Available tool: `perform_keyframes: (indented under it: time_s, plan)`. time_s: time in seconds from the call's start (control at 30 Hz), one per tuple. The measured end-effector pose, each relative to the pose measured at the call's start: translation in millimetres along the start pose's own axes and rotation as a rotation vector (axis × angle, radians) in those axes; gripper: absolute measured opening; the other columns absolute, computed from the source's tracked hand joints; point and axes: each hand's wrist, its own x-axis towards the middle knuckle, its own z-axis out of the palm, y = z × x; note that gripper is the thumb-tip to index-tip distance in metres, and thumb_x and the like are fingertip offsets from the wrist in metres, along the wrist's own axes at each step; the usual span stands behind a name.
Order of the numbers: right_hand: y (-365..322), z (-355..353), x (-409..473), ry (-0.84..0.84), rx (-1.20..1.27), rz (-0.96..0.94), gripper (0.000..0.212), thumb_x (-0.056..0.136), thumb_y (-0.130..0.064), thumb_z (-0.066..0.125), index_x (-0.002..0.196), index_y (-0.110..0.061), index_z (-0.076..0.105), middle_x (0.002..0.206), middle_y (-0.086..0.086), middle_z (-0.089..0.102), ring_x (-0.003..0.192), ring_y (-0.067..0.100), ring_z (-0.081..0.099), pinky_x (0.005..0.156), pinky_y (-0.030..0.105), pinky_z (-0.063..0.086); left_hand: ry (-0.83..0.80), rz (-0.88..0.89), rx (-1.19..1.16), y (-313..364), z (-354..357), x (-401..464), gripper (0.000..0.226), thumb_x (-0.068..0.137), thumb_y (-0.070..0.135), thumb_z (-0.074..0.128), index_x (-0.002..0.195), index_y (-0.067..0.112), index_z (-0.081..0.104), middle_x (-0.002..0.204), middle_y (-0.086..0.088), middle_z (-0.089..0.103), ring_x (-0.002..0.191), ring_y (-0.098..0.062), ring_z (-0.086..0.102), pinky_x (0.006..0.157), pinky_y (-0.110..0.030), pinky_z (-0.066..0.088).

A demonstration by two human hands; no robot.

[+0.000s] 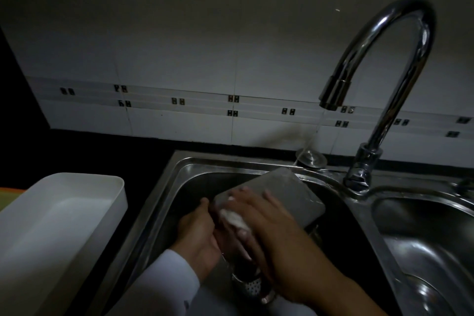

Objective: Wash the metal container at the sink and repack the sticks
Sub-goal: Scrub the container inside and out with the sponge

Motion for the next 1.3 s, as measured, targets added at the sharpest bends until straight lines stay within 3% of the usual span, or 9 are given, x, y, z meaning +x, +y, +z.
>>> perform_keyframes:
  time_s: [0.13, 0.23, 0.37, 0.5, 0.6, 0.8, 1.0, 1.13, 1.3]
  plan:
    - [51.5, -7.0, -10.3, 0.266, -0.096, 0.292, 0.036, 0.106, -0.034, 0.044, 0.141, -0.038, 0.049, 0.151, -0.014, 0.048, 0.144, 0.009, 0.041, 0.121, 0.043, 0.033, -0.004, 0.039, 0.045, -0.9, 2.9, 7.3, 0.037, 0.108, 0.031, 0.054, 0.128, 0.003, 0.068, 0.106, -0.024, 0.076, 0.091, -0.035, 0.073, 0.076, -0.043, 0.059]
    - [76.3, -12.4, -16.9, 0.382, 0.059, 0.417, 0.027, 0.105, -0.024, 0.048, 0.128, -0.035, 0.054, 0.128, -0.009, 0.060, 0.117, 0.009, 0.059, 0.103, 0.040, 0.049, -0.058, 0.042, 0.091, -2.0, 2.3, 7.8, 0.034, 0.107, 0.032, 0.056, 0.119, 0.004, 0.071, 0.093, -0.021, 0.079, 0.086, -0.034, 0.075, 0.067, -0.040, 0.058]
    - [65.3, -2.5, -12.5, 0.363, 0.132, 0.364, 0.039, 0.103, -0.015, 0.050, 0.141, -0.028, 0.052, 0.147, -0.005, 0.052, 0.135, 0.006, 0.048, 0.116, 0.040, 0.041, -0.101, 0.072, 0.138, -1.4, 4.2, 3.8, 0.037, 0.106, 0.035, 0.057, 0.107, 0.001, 0.072, 0.070, -0.014, 0.080, 0.078, -0.032, 0.076, 0.066, -0.038, 0.057]
    - [23.7, 8.7, -3.2, 0.078, 0.200, 0.150, 0.061, 0.103, -0.015, 0.048, 0.157, -0.037, 0.032, 0.169, -0.019, 0.014, 0.156, -0.001, 0.006, 0.128, 0.039, 0.022, -0.192, 0.059, 0.198, -4.0, 3.2, 0.5, 0.038, 0.107, 0.035, 0.055, 0.113, 0.001, 0.073, 0.090, -0.020, 0.082, 0.087, -0.037, 0.079, 0.076, -0.044, 0.060]
    - [-3.6, 3.1, 1.2, -0.035, 0.119, -0.026, 0.061, 0.105, -0.023, 0.049, 0.158, -0.044, 0.026, 0.169, -0.025, 0.007, 0.155, -0.005, -0.004, 0.130, 0.033, 0.009, -0.213, 0.076, 0.209, -2.3, -0.5, -2.9, 0.036, 0.108, 0.033, 0.052, 0.114, 0.007, 0.076, 0.098, -0.020, 0.082, 0.091, -0.034, 0.081, 0.073, -0.041, 0.060]
    - [32.4, 2.1, -5.9, 0.174, 0.136, 0.160, 0.052, 0.102, -0.019, 0.052, 0.149, -0.038, 0.044, 0.163, -0.018, 0.031, 0.154, 0.001, 0.021, 0.125, 0.041, 0.028, -0.087, 0.078, 0.105, 0.8, 2.3, 0.9, 0.033, 0.107, 0.028, 0.055, 0.117, 0.002, 0.072, 0.075, -0.015, 0.081, 0.081, -0.032, 0.075, 0.065, -0.036, 0.054]
    - [83.6, 4.0, -10.9, 0.356, 0.141, 0.408, 0.034, 0.106, -0.024, 0.046, 0.139, -0.033, 0.050, 0.138, -0.009, 0.054, 0.127, 0.011, 0.054, 0.109, 0.045, 0.046, -0.048, 0.076, 0.068, 4.7, 1.6, -0.4, 0.023, 0.108, 0.022, 0.054, 0.105, 0.005, 0.070, 0.086, -0.017, 0.074, 0.076, -0.029, 0.070, 0.060, -0.033, 0.051]
    - [81.6, 7.4, -12.3, 0.326, 0.141, 0.382, 0.047, 0.104, -0.017, 0.048, 0.150, -0.024, 0.047, 0.159, -0.002, 0.042, 0.151, 0.016, 0.033, 0.122, 0.048, 0.034, -0.036, 0.069, 0.000, 4.2, 1.5, 1.8, 0.023, 0.108, 0.023, 0.053, 0.114, 0.007, 0.068, 0.086, -0.016, 0.072, 0.076, -0.028, 0.068, 0.061, -0.034, 0.050]
    - [30.1, 2.2, -7.7, 0.137, 0.126, 0.083, 0.042, 0.106, -0.031, 0.045, 0.148, -0.035, 0.050, 0.161, -0.018, 0.035, 0.154, 0.000, 0.019, 0.127, 0.040, 0.024, 0.017, 0.062, -0.065, 5.4, 1.6, 2.8, 0.026, 0.109, 0.021, 0.049, 0.117, 0.005, 0.068, 0.097, -0.022, 0.074, 0.080, -0.031, 0.070, 0.063, -0.037, 0.053]
